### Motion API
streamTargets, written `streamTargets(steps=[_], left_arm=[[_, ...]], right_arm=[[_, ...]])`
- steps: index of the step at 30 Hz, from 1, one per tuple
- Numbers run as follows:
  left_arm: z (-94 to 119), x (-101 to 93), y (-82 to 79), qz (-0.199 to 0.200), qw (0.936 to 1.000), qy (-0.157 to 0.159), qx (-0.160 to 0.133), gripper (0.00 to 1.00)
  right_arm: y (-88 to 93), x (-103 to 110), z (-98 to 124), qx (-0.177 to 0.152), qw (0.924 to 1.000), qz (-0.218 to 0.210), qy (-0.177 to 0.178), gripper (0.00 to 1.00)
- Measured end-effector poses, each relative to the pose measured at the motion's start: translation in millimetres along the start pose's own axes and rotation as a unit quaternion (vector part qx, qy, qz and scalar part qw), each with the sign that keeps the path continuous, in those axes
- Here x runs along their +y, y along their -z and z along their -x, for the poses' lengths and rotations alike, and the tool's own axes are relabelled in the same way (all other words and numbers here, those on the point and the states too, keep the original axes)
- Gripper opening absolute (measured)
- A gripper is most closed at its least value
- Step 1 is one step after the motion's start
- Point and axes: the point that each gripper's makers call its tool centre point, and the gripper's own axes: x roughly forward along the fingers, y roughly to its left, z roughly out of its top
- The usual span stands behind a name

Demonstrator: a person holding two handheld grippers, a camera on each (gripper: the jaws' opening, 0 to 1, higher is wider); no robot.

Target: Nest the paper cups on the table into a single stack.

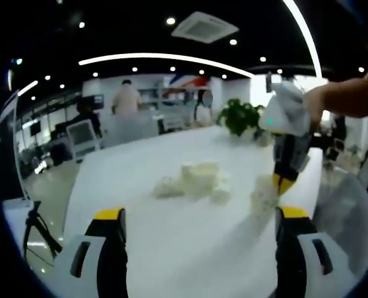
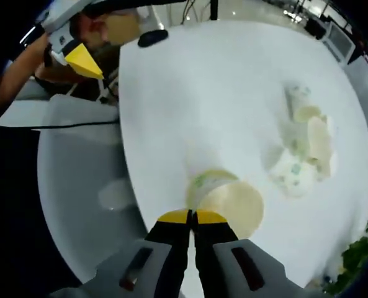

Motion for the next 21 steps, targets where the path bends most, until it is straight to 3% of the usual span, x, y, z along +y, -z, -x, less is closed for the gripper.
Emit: streamTargets(steps=[9, 15, 19, 21], left_arm=[[1, 1.4, 2.6, 0.004, 1.0000, -0.006, 0.004, 0.99], [3, 3.0, 2.7, 0.003, 0.9999, -0.010, 0.002, 0.99], [4, 5.3, 2.9, 0.005, 0.9999, -0.013, 0.003, 0.99], [4, 6.3, 1.4, 0.006, 0.9999, -0.014, 0.001, 0.99]], right_arm=[[2.0, -3, -14, 0.006, 0.9999, 0.005, 0.009, 0.00], [-3.1, -5, -16, -0.010, 0.9998, 0.009, 0.015, 0.00], [-6.6, -9, -14, -0.022, 0.9984, 0.041, 0.031, 0.00], [-9.8, -8, -9, -0.034, 0.9974, 0.055, 0.032, 0.06]])
